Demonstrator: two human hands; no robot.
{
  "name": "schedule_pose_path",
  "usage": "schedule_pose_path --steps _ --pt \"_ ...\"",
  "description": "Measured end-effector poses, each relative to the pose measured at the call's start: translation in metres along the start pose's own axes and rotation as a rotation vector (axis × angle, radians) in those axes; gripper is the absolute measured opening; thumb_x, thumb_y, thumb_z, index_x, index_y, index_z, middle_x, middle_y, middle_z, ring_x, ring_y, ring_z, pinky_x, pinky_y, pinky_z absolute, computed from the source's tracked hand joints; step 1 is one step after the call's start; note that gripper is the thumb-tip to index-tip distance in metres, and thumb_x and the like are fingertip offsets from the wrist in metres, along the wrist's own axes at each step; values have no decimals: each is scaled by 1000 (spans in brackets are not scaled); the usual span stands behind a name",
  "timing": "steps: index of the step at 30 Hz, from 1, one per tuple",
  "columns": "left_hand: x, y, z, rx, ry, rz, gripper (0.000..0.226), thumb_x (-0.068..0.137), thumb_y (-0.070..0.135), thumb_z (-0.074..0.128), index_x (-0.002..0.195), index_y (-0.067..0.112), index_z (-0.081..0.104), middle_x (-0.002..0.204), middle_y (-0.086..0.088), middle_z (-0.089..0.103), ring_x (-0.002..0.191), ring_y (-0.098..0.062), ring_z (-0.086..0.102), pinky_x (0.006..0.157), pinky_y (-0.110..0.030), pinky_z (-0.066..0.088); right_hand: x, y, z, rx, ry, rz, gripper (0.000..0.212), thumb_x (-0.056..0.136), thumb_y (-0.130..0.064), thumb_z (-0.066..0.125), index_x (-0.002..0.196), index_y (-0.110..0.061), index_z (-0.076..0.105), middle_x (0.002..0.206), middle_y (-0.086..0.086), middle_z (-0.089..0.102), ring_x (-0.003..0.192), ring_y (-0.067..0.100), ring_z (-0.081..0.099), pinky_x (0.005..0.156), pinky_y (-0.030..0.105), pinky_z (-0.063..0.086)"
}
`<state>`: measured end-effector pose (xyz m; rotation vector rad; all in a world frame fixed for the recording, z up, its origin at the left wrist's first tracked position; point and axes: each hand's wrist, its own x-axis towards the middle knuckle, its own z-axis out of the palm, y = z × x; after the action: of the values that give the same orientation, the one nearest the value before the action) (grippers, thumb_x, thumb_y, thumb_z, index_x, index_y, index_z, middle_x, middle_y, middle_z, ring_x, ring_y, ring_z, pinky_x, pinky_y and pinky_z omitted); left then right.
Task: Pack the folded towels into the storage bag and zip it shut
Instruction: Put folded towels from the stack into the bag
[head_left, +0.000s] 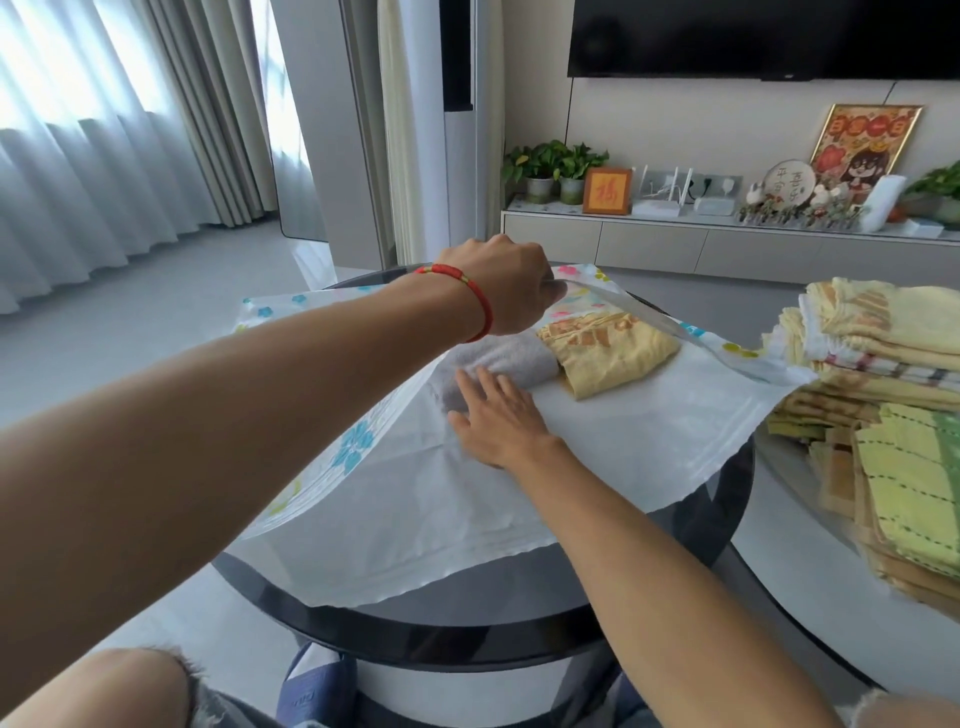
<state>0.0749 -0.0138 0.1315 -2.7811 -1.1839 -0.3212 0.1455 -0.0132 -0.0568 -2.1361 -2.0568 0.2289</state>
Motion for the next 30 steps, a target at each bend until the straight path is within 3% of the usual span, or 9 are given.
schedule_pose_path --steps 2,4,7,10,13,17,20,26,30 --pt "-1 1 2 -13 -6 3 44 101 55 36 120 29 67 107 -5 65 89 -32 61 70 -33 43 5 11 -9 151 -52 -58 61 106 -40 36 161 -18 24 170 10 21 155 29 20 122 46 24" --pt "-1 2 3 -29 1 -10 44 100 56 37 122 32 66 114 -7 65 95 -34 61 74 -34 43 1 32 -15 158 170 -39 43 103 -33 41 139 -14 54 149 12 50 138 33 46 108 45 41" --pt "0 2 4 -62 28 -26 43 100 56 39 120 32 67 112 -8 65 99 -36 60 76 -34 40 -6 77 -17 -44 466 339 34 94 -31 49 115 -10 65 124 17 62 115 40 58 93 50 47" --pt "1 2 3 -123 13 -7 39 101 52 41 101 26 69 83 -1 59 86 -33 57 71 -33 40 -3 113 -19 -37 173 692 57 98 -45 34 141 -11 49 146 22 48 136 41 43 113 65 27" --pt "1 2 4 -156 -4 0 36 102 48 41 90 25 66 73 0 52 88 -34 57 72 -34 43 7 137 -14 -48 45 526 64 101 -48 19 158 -21 20 162 13 31 152 33 21 114 75 0" --pt "0 -1 6 -170 3 3 38 102 47 41 78 24 60 69 2 51 88 -34 57 69 -34 42 9 146 -17 -28 -48 426 68 105 -52 16 164 -26 -4 169 11 17 154 31 19 122 61 11" --pt "-1 2 6 -177 16 -3 39 102 47 42 79 21 61 70 1 53 87 -31 57 65 -31 39 -9 139 -20 -26 9 358 61 106 -48 23 160 -17 24 165 14 30 149 33 30 120 53 23" --pt "-7 13 4 -204 21 -11 40 102 46 42 109 21 73 81 -3 60 78 -27 57 67 -33 42 -105 131 -54 -146 146 116 34 103 -33 42 119 -16 67 121 4 67 112 27 61 93 41 50" --pt "-9 16 6 -229 36 -35 40 101 46 43 114 23 72 85 -4 63 76 -25 57 68 -33 44 -195 163 -88 -166 372 179 41 97 -37 50 60 -21 49 58 -9 51 60 24 56 49 28 33"
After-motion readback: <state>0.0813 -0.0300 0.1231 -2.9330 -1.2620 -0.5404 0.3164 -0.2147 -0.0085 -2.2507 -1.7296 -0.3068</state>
